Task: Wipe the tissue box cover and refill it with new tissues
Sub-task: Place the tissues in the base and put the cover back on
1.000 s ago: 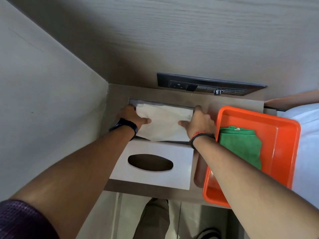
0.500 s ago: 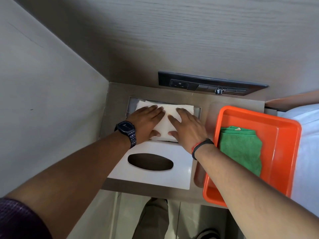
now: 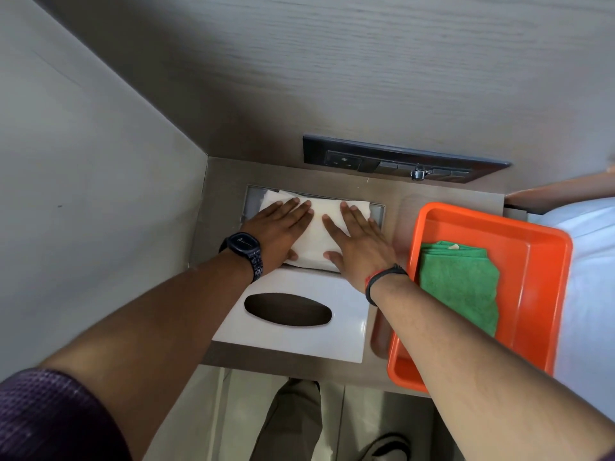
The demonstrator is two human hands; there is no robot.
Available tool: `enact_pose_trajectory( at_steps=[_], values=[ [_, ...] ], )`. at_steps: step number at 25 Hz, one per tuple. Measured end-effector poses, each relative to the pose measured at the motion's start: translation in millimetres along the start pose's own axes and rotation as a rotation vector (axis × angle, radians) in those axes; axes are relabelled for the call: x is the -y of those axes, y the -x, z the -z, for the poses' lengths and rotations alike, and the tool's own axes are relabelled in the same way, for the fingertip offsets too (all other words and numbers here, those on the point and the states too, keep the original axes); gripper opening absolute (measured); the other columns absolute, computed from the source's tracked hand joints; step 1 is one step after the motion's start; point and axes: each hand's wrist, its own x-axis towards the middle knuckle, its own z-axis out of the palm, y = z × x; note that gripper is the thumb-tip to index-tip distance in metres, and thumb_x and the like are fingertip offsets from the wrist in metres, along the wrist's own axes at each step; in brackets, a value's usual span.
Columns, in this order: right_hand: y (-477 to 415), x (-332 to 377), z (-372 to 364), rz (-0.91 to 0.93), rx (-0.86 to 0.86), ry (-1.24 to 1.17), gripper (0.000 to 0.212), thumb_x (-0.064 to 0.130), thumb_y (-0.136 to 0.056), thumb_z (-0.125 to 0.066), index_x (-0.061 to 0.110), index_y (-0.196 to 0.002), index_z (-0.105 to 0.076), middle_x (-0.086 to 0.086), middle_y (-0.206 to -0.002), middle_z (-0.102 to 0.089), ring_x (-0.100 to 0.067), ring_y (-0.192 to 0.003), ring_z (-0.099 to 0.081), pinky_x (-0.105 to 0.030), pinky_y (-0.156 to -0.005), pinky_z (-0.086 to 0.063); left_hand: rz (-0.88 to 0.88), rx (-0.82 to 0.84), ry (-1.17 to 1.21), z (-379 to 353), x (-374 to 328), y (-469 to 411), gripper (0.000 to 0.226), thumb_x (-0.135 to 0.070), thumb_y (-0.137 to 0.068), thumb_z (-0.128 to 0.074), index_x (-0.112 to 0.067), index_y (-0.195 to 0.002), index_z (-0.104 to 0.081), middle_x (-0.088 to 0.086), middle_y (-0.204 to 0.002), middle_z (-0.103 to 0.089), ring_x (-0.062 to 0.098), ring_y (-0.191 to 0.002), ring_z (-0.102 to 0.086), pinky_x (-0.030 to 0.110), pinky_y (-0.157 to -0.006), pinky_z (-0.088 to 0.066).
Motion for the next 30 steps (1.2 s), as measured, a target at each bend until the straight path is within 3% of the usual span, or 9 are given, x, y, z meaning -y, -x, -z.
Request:
enact_pose_trajectory(
  at_steps=[3,7,9,11,14,18,21,24,30],
  values=[
    [20.4,7.3,7.7,-0.078,-0.206,-0.194,0.057,0.037,-0.095,-0.05,0.017,-0.146,-0.035,-0.015,-0.156,-0.026,-0.03,-0.145,-0.021,-0.042,-0.115,-0.026,0.119,-0.104,0.146,10.2,-5.0,16.1,0.095,-0.046,-0.078,-0.068,-0.011,-0.148,-0.014,0.015,-0.156,-0.014,0.031,-0.141,-0.013,0.039,-0.111,-0.007],
    [66.2,20.1,6.0,-0.348,-0.488,-0.498,0.041,0.036,-0.085,-0.064,0.009,-0.115,-0.057,-0.016,-0.114,-0.058,-0.037,-0.103,-0.057,-0.042,-0.081,-0.05,0.57,-0.367,0.55,19.9,-25.6,62.2,0.105,-0.059,-0.057,-0.079,-0.016,-0.141,-0.033,0.013,-0.143,-0.041,0.03,-0.128,-0.038,0.047,-0.102,-0.037],
    [84.5,27.2,-4.7,-0.507,-0.393,-0.567,0.048,0.047,-0.08,-0.067,0.01,-0.108,-0.056,-0.015,-0.104,-0.062,-0.036,-0.094,-0.06,-0.04,-0.073,-0.051,0.881,-0.392,0.794,14.7,-39.0,88.2,0.117,-0.061,-0.047,-0.083,-0.017,-0.142,-0.03,0.009,-0.144,-0.04,0.028,-0.128,-0.037,0.044,-0.102,-0.036],
    [96.1,35.9,-16.6,-0.612,-0.2,-0.731,0.059,0.056,-0.072,-0.07,0.013,-0.11,-0.054,-0.012,-0.105,-0.067,-0.033,-0.095,-0.064,-0.04,-0.075,-0.054,1.062,-0.342,0.992,4.1,-49.0,110.2,0.109,-0.055,-0.045,-0.087,-0.018,-0.136,-0.039,0.006,-0.136,-0.047,0.026,-0.124,-0.044,0.039,-0.097,-0.041],
    [100.2,42.9,-32.1,-0.676,-0.104,-0.935,0.057,0.049,-0.069,-0.077,0.016,-0.111,-0.057,-0.007,-0.111,-0.07,-0.029,-0.101,-0.066,-0.035,-0.082,-0.054,1.119,-0.303,1.123,-9.0,-58.3,126.1,0.066,-0.031,-0.06,-0.087,-0.016,-0.115,-0.054,0.007,-0.115,-0.06,0.02,-0.099,-0.054,0.03,-0.078,-0.042],
    [107.9,48.2,-37.7,-0.736,-0.147,-0.967,0.055,0.043,-0.068,-0.078,0.021,-0.114,-0.056,-0.004,-0.108,-0.07,-0.03,-0.099,-0.066,-0.032,-0.077,-0.052,1.215,-0.373,0.982,-2.1,-74.4,129.5,0.048,-0.019,-0.068,-0.079,-0.01,-0.109,-0.057,0.011,-0.106,-0.062,0.022,-0.087,-0.055,0.03,-0.067,-0.043],
    [118.3,57.3,-28.8,-0.782,-0.302,-0.939,0.055,0.044,-0.065,-0.073,0.025,-0.113,-0.054,-0.007,-0.103,-0.067,-0.031,-0.094,-0.064,-0.034,-0.072,-0.052,1.167,-0.522,0.851,23.6,-79.5,128.3,0.048,-0.027,-0.061,-0.079,-0.017,-0.103,-0.059,0.005,-0.097,-0.061,0.025,-0.086,-0.058,0.036,-0.066,-0.05],
    [107.7,59.1,-6.3,-0.786,-0.522,-0.941,0.056,0.042,-0.063,-0.074,0.024,-0.113,-0.055,-0.007,-0.104,-0.065,-0.031,-0.093,-0.063,-0.035,-0.072,-0.052,1.108,-0.598,0.916,46.9,-62.7,113.0,0.058,-0.031,-0.06,-0.079,-0.025,-0.113,-0.057,0.005,-0.107,-0.062,0.024,-0.094,-0.058,0.041,-0.073,-0.054],
    [48.4,37.1,21.0,-0.86,-0.605,-0.964,0.059,0.041,-0.065,-0.075,0.02,-0.117,-0.057,-0.013,-0.108,-0.062,-0.033,-0.099,-0.06,-0.038,-0.082,-0.05,0.987,-0.558,1.053,57.9,-19.5,58.9,0.061,-0.032,-0.065,-0.077,-0.025,-0.12,-0.052,-0.005,-0.106,-0.058,0.016,-0.09,-0.055,0.025,-0.071,-0.044]
  ],
)
